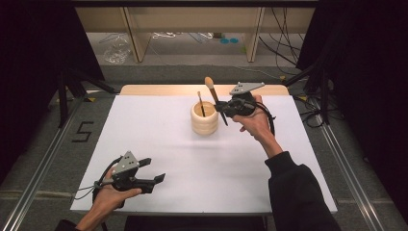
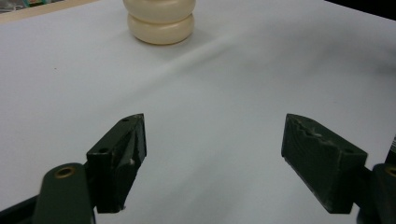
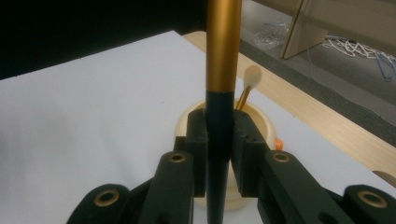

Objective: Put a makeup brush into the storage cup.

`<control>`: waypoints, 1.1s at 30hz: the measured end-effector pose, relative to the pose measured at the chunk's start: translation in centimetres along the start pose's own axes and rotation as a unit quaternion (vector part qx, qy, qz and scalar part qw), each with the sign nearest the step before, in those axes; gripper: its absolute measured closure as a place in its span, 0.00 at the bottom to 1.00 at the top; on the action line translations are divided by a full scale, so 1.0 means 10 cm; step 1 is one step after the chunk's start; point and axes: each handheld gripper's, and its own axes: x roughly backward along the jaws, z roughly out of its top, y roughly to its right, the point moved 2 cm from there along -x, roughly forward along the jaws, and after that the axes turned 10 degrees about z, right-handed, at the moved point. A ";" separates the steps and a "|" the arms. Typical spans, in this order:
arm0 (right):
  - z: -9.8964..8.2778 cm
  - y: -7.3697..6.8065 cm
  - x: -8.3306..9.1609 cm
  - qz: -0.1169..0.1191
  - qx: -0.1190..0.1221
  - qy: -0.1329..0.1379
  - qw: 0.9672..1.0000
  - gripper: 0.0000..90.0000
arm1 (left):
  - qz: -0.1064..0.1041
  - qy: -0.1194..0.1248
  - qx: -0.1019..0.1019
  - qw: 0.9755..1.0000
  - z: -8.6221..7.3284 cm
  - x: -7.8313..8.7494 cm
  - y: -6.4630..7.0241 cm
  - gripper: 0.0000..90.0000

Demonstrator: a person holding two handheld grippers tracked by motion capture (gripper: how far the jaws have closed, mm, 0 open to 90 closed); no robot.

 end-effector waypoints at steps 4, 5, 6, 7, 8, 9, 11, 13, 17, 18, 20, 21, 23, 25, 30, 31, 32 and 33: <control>0.07 0.05 -0.02 -0.004 -0.001 0.004 1.000 0.88 | 0.011 0.005 -0.008 1.000 0.01 0.00 -0.02 0.25; 0.07 0.05 -0.02 -0.004 -0.001 0.004 1.000 0.88 | 0.010 0.005 -0.007 1.000 0.01 0.00 -0.02 0.25; 0.08 0.06 -0.02 -0.004 -0.003 0.001 1.000 0.88 | 0.011 0.005 -0.006 1.000 0.01 0.00 -0.02 0.25; 0.10 0.08 -0.03 -0.003 -0.003 0.004 1.000 0.88 | 0.012 0.006 -0.007 1.000 0.01 0.00 -0.03 0.25; 0.12 0.09 -0.04 -0.005 -0.004 0.005 1.000 0.88 | 0.011 0.005 -0.005 1.000 0.01 0.00 -0.02 0.25; 0.14 0.10 -0.05 -0.004 -0.004 0.004 1.000 0.88 | 0.008 0.003 -0.002 1.000 0.01 0.00 -0.02 0.25; 0.18 0.11 -0.07 -0.005 -0.004 0.004 1.000 0.88 | 0.003 0.004 0.000 1.000 0.01 0.00 -0.02 0.25; 0.22 0.12 -0.09 -0.007 -0.004 0.004 1.000 0.88 | 0.080 0.038 -0.151 0.985 0.11 0.01 -0.26 0.25; 0.29 0.15 -0.15 -0.009 -0.006 0.004 1.000 0.88 | -0.005 0.009 -0.046 0.999 0.03 -0.01 -0.07 0.25; 0.32 0.17 -0.18 -0.008 -0.005 0.004 1.000 0.88 | -0.004 0.010 -0.049 0.999 0.03 -0.01 -0.07 0.25; 0.34 0.17 -0.22 -0.009 -0.006 0.004 1.000 0.88 | -0.005 0.010 -0.051 0.999 0.03 -0.01 -0.08 0.25; 0.36 0.18 -0.25 -0.008 -0.004 0.002 1.000 0.88 | -0.005 0.010 -0.049 0.999 0.03 -0.01 -0.08 0.25; 0.38 0.20 -0.30 -0.009 -0.004 0.002 1.000 0.88 | -0.005 0.010 -0.048 0.999 0.03 -0.01 -0.07 0.25; 0.40 0.21 -0.33 -0.011 -0.005 0.001 1.000 0.88 | 0.001 0.008 -0.037 0.999 0.02 0.00 -0.06 0.25; 0.40 0.24 -0.41 -0.012 -0.015 -0.001 1.000 0.88 | 0.005 0.007 -0.039 0.999 0.03 0.01 -0.07 0.25; 0.39 0.26 -0.43 -0.012 -0.016 0.000 1.000 0.88 | 0.005 0.007 -0.038 0.999 0.03 0.01 -0.07 0.25; 0.39 0.26 -0.43 -0.012 -0.016 0.000 1.000 0.88 | 0.005 0.007 -0.039 0.999 0.03 0.01 -0.07 0.25; 0.39 0.26 -0.44 -0.015 -0.016 0.000 1.000 0.88 | 0.004 0.008 -0.042 0.999 0.03 0.01 -0.07 0.25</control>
